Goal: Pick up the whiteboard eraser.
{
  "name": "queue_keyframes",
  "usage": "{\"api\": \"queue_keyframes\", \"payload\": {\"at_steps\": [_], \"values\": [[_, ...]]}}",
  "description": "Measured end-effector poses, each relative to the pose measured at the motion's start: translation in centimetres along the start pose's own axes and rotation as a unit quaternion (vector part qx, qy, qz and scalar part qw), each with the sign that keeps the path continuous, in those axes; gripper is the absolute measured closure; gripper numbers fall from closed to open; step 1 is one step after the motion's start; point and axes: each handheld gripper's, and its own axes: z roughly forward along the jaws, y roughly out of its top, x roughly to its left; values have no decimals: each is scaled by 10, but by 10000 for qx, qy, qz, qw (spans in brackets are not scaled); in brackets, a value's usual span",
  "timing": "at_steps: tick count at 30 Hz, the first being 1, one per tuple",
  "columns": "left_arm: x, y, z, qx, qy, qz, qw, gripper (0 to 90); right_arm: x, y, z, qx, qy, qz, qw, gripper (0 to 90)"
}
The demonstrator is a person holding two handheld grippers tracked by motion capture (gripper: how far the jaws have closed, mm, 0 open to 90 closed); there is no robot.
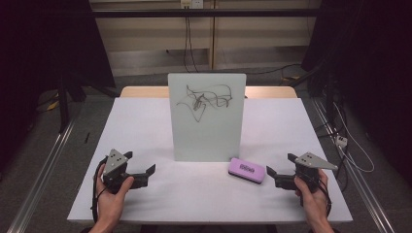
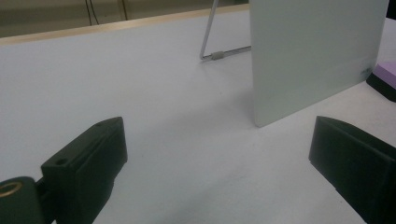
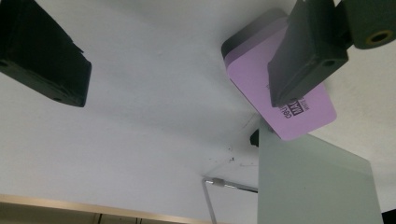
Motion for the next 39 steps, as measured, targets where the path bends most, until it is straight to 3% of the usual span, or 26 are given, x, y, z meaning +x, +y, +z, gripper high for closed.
{"api": "queue_keyframes", "payload": {"at_steps": [3,5,11,13,14,16,18,21,34,39], "values": [[-1,0,0,19,-74,31,10000,42,0,2,-2,20,73,9,10000,52],[-2,0,0,18,-94,49,9999,42,-2,2,-2,194,233,61,9995,47],[-4,0,2,43,-158,76,9998,42,-1,2,0,270,163,136,9994,79],[-4,0,2,60,-154,90,9998,42,0,3,-1,82,33,60,9999,88],[-4,-1,3,72,-152,107,9998,42,0,3,-1,82,33,60,9999,88],[-5,-1,2,83,-167,73,9998,42,-1,3,2,-6,83,-160,9998,96],[-7,-2,2,93,-188,3,9998,42,-1,3,3,-49,37,-147,9999,109],[-10,-2,3,118,-256,28,9996,42,-2,4,7,42,145,-38,9999,106],[-14,-3,6,210,-357,204,9989,43,14,12,13,188,328,-286,9989,100],[-12,-3,5,177,-322,218,9991,43,22,20,15,366,597,-422,9967,109]]}}
